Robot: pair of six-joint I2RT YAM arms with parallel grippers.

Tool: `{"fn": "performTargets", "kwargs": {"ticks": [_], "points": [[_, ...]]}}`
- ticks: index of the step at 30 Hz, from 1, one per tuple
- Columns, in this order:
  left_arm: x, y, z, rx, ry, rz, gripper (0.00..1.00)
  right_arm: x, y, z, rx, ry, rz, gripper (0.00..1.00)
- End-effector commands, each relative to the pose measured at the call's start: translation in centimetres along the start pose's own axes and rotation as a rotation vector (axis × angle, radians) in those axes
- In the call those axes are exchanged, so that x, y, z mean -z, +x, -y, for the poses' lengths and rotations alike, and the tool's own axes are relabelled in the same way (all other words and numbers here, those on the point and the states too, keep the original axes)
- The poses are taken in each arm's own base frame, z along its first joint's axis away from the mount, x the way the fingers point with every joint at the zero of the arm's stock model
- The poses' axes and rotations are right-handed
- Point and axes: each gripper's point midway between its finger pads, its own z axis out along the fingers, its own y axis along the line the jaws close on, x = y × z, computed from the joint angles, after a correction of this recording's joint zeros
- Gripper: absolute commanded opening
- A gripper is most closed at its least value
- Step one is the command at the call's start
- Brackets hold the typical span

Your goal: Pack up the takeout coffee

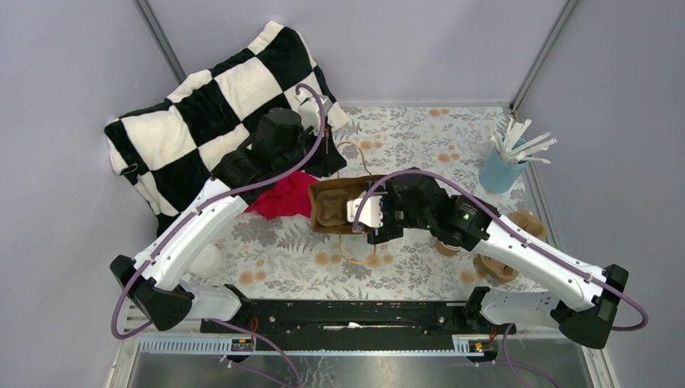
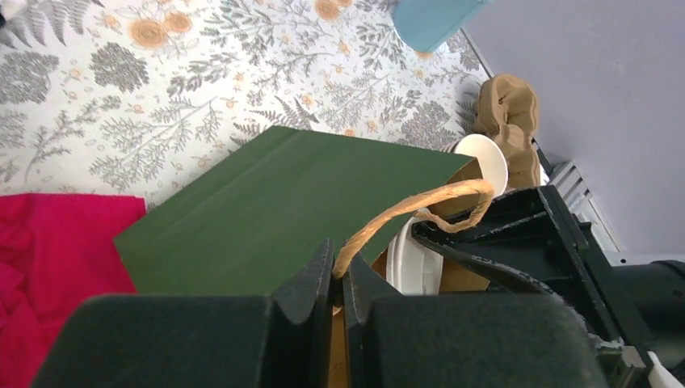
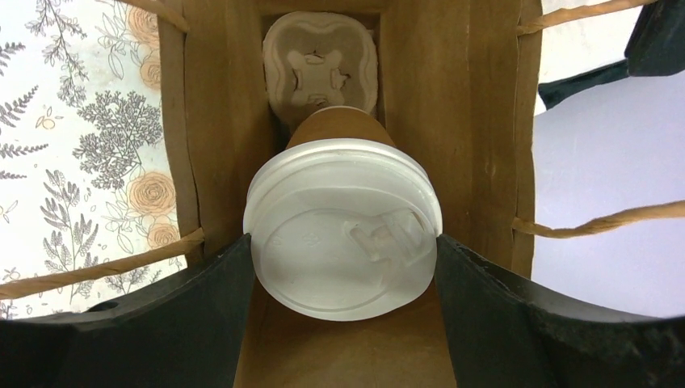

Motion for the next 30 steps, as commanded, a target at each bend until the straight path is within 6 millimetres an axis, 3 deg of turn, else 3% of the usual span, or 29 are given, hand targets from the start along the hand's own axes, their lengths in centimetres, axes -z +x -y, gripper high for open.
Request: {"fn": "performTargets", "kwargs": {"ticks": [1,9,19,30], "points": [[0.5,-0.8,1.3,0.038,0.05,0.008,0.08,0.2,0.0,0.5,0.083,-0.023,-0.019,0.71],[0.6,1.3,2.8,0.017,0.172,-0.052,0.05,-1.4,0.7,0.5,0.208,-0.045,-0.118,0.7],[1.6,2.9,3.5,-0.029,0.243,-0.081,0.0,-2.9,0.4,-1.1,0.313,-0.095,-0.157,0.71],[3.8,2.3,5.7,-0.042,0.338,-0.069,0.0,-1.3,-0.7,-3.0,0.293,-0.129,-0.145,0.71]]}}
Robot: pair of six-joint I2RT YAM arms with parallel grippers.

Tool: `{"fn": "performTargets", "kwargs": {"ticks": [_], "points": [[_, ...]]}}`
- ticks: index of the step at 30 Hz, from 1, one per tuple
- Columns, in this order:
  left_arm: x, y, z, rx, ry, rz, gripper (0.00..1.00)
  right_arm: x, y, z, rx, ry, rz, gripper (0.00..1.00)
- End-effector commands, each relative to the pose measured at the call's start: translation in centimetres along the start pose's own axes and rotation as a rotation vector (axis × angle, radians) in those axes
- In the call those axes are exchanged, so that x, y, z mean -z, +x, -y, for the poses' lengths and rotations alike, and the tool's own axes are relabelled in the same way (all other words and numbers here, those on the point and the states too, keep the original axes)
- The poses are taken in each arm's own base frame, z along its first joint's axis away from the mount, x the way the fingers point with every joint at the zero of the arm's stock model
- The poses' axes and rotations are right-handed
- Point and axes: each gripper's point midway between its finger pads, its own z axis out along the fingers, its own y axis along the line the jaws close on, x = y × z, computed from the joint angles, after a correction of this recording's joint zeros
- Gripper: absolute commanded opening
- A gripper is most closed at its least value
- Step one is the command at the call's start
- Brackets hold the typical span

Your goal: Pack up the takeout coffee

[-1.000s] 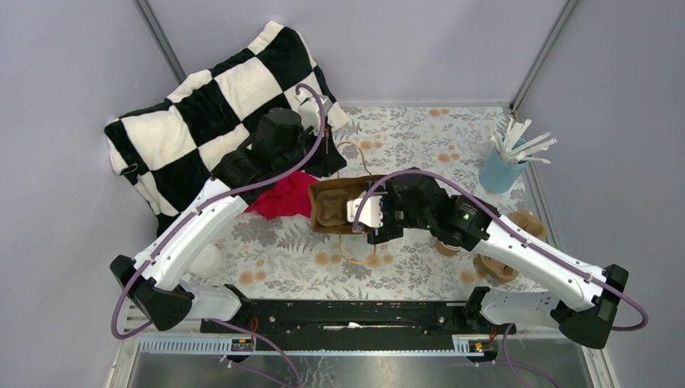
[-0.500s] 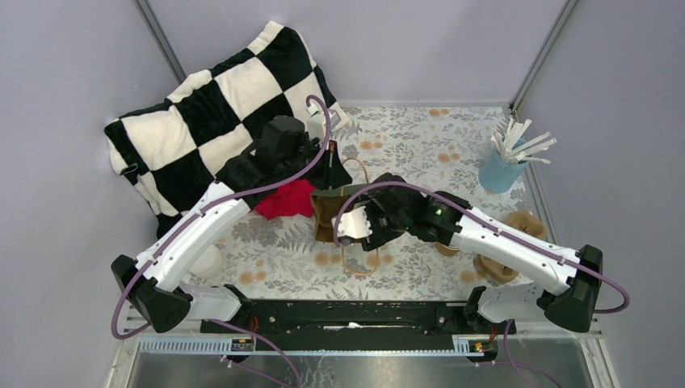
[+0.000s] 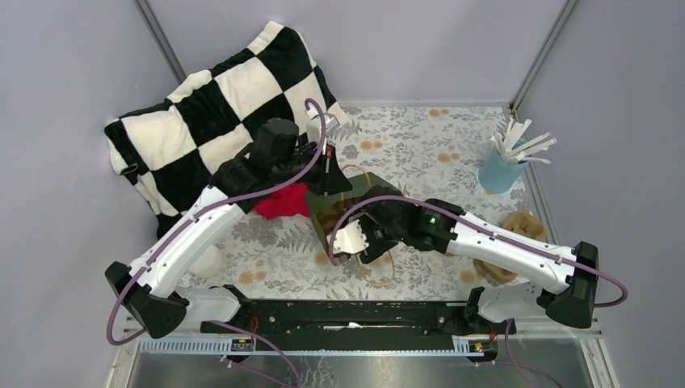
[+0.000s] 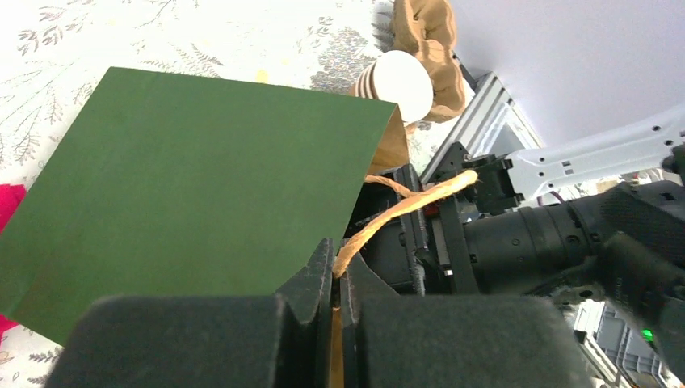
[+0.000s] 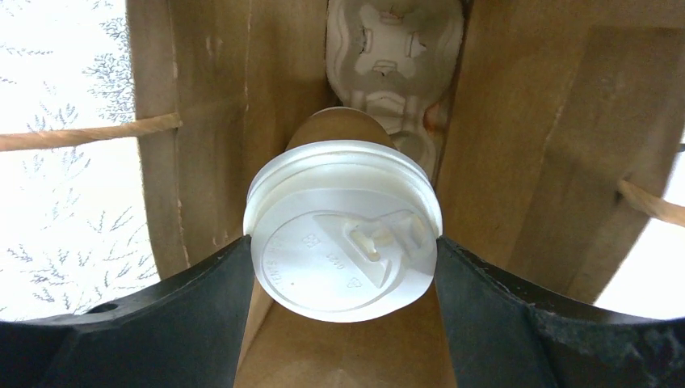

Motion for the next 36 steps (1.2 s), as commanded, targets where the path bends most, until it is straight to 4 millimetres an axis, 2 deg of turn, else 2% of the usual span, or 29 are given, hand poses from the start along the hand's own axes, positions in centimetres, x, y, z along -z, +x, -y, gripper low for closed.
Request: {"fn": "performTargets", "kwargs": {"ticks": [1,6,9,14,17,22,26,33,36], "points": [[2.3,-1.5,3.4,-0.061,0.122,0.065,0.0,2.3,-0.8,0.6,-0.009,0.047,-0.009,0.71],[3.5,-0.4,5.9,-0.025,0.249,0.017,0.0,3.3,-1.6,1.2,0.009,0.104,-0.021,0.71],[4.2,-0.1,6.4,-0.02,0.263,0.009,0.0,3.7,-1.8,1.0,0.022,0.089,-0.033,0.71],[3.7,1.1,5.2,-0.019,0.224,-0.018,0.0,2.7,-1.4,0.0,0.068,0.058,-0.043,0.71],[3.2,1.2,3.9,-0.025,0.162,-0.024,0.0,1.8,-1.6,-0.6,0.063,0.042,-0.029,0.71],[3.0,0.3,2.5,-0.047,0.064,-0.031,0.0,1.1,-3.2,-0.7,0.008,0.026,0.047,0.71],[2.6,0.1,2.0,-0.081,0.048,-0.029,0.0,0.3,-3.7,-1.4,0.035,-0.006,0.073,0.72],[2.3,-1.0,1.7,-0.193,0.053,0.005,0.0,-0.5,-6.1,-1.3,0.042,-0.063,0.156,0.73],[2.3,-1.2,1.6,-0.218,0.049,0.018,0.0,-1.6,-7.4,-1.2,0.024,-0.082,0.201,0.72]]}}
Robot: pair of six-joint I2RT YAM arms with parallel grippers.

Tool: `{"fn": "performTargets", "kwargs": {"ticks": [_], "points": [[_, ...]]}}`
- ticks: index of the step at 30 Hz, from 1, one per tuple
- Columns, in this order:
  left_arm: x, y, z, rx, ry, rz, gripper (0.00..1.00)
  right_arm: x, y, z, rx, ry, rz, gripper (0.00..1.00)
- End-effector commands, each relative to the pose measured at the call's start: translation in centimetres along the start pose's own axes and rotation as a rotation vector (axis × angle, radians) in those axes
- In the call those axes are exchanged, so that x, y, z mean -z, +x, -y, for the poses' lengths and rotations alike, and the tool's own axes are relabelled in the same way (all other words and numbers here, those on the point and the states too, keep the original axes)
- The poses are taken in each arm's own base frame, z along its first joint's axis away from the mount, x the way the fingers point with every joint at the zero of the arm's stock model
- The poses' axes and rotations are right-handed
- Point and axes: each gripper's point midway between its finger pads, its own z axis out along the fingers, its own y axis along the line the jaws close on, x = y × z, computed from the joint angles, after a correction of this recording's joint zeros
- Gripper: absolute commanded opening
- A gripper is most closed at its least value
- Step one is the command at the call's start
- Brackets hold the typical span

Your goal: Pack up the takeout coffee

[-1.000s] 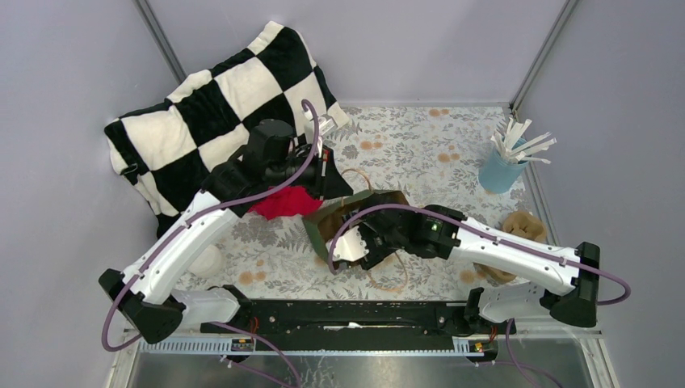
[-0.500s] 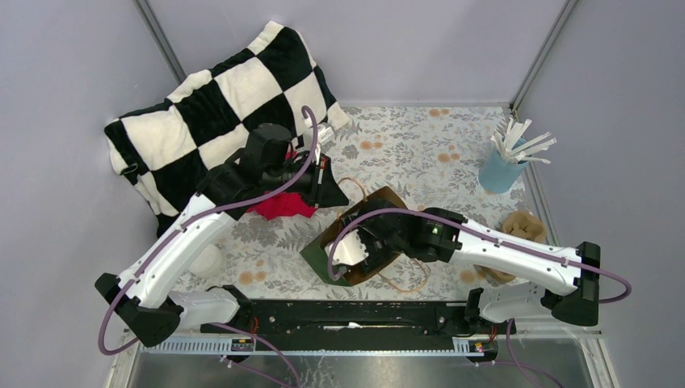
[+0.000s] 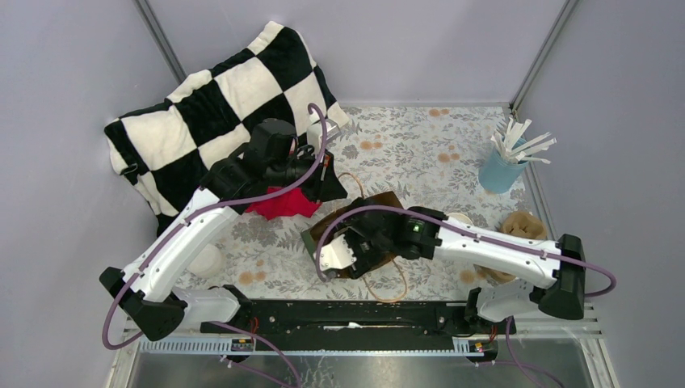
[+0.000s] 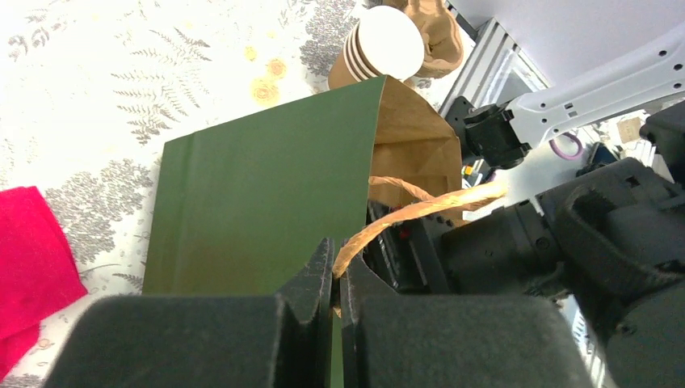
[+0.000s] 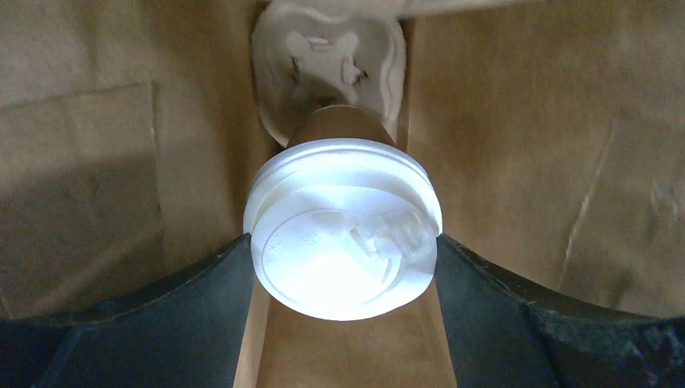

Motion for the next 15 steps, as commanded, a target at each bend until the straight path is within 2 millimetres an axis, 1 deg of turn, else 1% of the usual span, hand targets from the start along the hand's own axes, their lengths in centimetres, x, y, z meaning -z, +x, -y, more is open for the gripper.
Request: {"fn": "performTargets", "kwargs": {"ticks": [1,4,7,11,14,15], "points": [[0.4,-2.4,-0.1,-0.12,-0.016,0.084,0.0,-0.9,-3.3,1.5,-0.02,0.001,0.119,0.72],[0.3,-1.5,-0.3,-0.128,-0.012,0.064,0.0,-1.3,-3.1,2.6,-0.034,0.033,0.094,0.71],[0.1,0.2,-0.5,-0.122,0.0,0.032,0.0,-1.0,-2.1,3.1,-0.067,0.042,0.072,0.71],[0.2,1.9,-0.6,-0.115,0.014,0.008,0.0,-0.1,0.0,2.6,-0.084,0.026,0.035,0.71],[0.1,2.1,-0.7,-0.111,0.012,0.002,0.0,0.1,1.1,2.1,-0.102,0.011,0.017,0.71],[0.1,2.1,-0.7,-0.109,0.008,0.002,0.0,-0.2,1.5,1.6,-0.103,0.004,0.008,0.71]]}}
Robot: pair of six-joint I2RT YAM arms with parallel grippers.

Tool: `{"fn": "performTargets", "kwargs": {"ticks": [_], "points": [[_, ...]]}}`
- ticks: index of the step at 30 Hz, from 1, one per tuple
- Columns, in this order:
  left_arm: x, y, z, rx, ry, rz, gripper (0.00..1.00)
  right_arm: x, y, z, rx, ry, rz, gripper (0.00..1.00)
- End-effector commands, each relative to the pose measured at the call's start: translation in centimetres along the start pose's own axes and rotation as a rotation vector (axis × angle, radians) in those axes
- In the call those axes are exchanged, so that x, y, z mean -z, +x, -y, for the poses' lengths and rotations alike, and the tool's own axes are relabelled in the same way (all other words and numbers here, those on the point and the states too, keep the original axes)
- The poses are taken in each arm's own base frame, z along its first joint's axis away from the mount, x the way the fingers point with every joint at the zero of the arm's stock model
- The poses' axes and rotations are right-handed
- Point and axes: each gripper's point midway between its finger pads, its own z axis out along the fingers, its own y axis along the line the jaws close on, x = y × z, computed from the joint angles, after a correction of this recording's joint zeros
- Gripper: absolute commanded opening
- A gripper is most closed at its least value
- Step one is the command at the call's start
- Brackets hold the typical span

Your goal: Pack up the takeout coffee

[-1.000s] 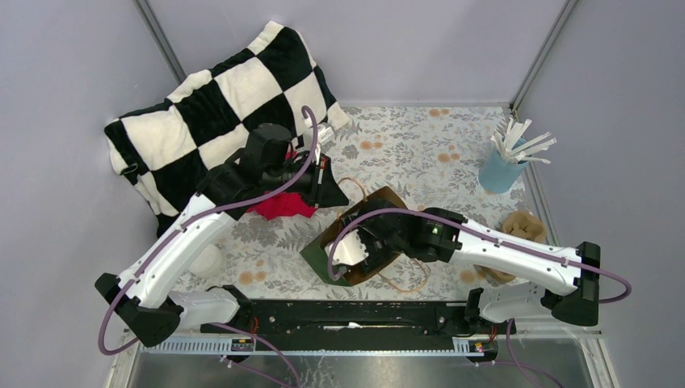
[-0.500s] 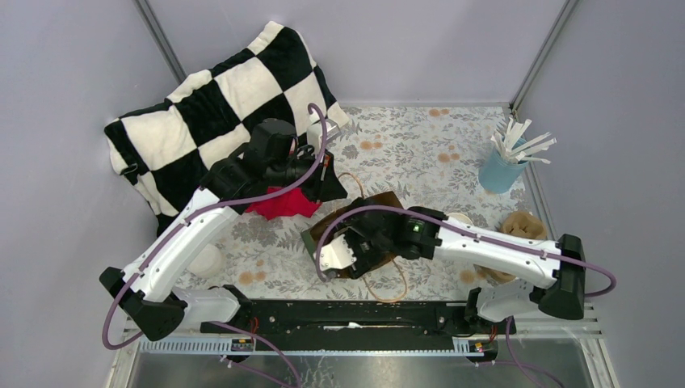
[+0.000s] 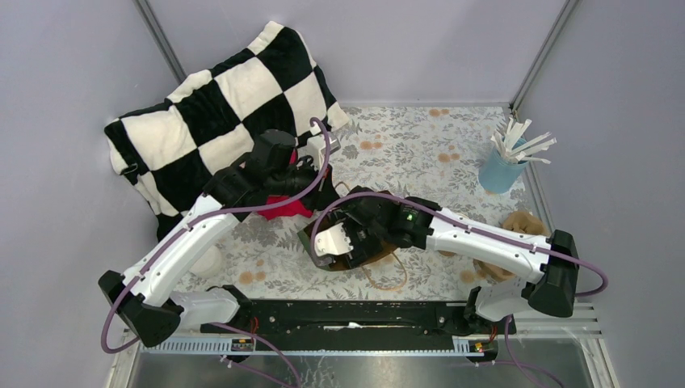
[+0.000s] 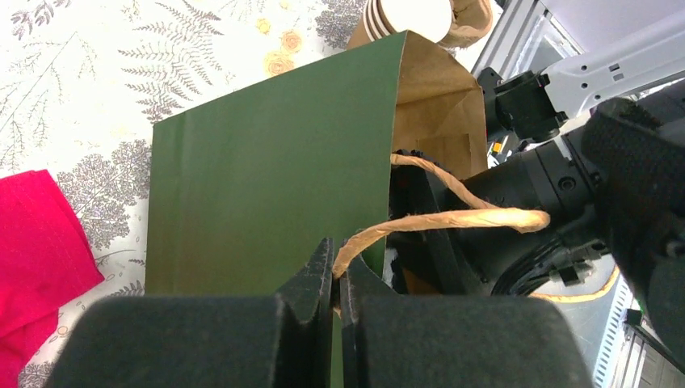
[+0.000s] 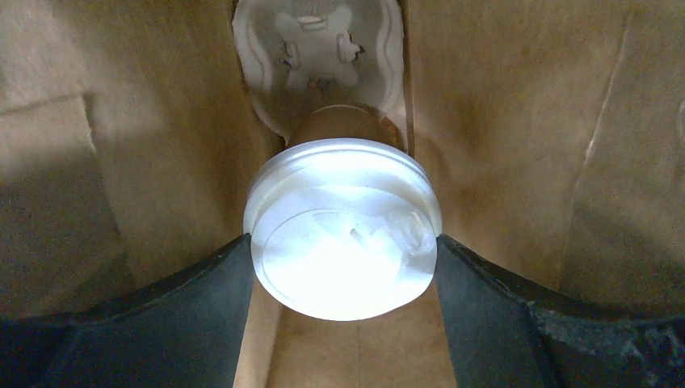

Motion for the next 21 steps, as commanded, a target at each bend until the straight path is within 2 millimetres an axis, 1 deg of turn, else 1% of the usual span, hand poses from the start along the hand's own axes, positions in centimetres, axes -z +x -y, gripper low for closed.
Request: {"fn": "performTargets", "kwargs": {"ticks": [1,3,4,6,7,9,10,11,12,13,17,19,21], "points": [[0.7,-0.9,0.6,-0.048,0.013,0.042,0.0,1.5,0.8,0.1,-0.025,0.025,0.011,0.71],[0.7,-1.4,0.4,-0.047,-0.002,0.046,0.0,1.3,1.0,-0.2,-0.025,0.023,0.008,0.71],[0.8,-1.9,0.3,-0.05,-0.011,0.055,0.0,1.1,1.0,-0.2,-0.026,0.025,0.013,0.71],[0.8,-2.9,-0.6,-0.033,-0.072,0.07,0.0,0.6,0.7,-0.2,-0.027,0.03,0.033,0.71],[0.9,-3.5,-1.1,-0.018,-0.114,0.08,0.02,0.3,0.5,-0.1,-0.037,0.032,0.044,0.71],[1.4,-4.4,-2.1,0.014,-0.193,0.088,0.23,-0.1,0.1,0.4,-0.065,0.057,0.06,0.71],[1.7,-4.8,-2.6,0.037,-0.237,0.093,0.37,-0.2,0.0,0.7,-0.074,0.071,0.066,0.71],[2.1,-5.0,-3.2,0.065,-0.286,0.092,0.52,-0.2,-0.1,1.0,-0.081,0.08,0.071,0.71],[2.7,-5.2,-3.7,0.102,-0.335,0.098,0.65,-0.2,-0.2,1.2,-0.091,0.085,0.076,0.71],[3.3,-5.3,-3.9,0.134,-0.367,0.099,0.72,-0.2,-0.2,1.5,-0.108,0.087,0.083,0.71],[7.0,-5.8,-3.5,0.297,-0.478,0.18,0.89,0.0,-0.4,2.3,-0.169,0.089,0.109,0.7],[8.8,-5.1,-3.3,0.419,-0.535,0.215,0.93,0.2,-0.5,2.5,-0.191,0.101,0.126,0.7],[9.9,-3.6,-3.1,0.551,-0.576,0.216,0.93,0.4,-0.5,2.9,-0.21,0.122,0.134,0.7]]}}
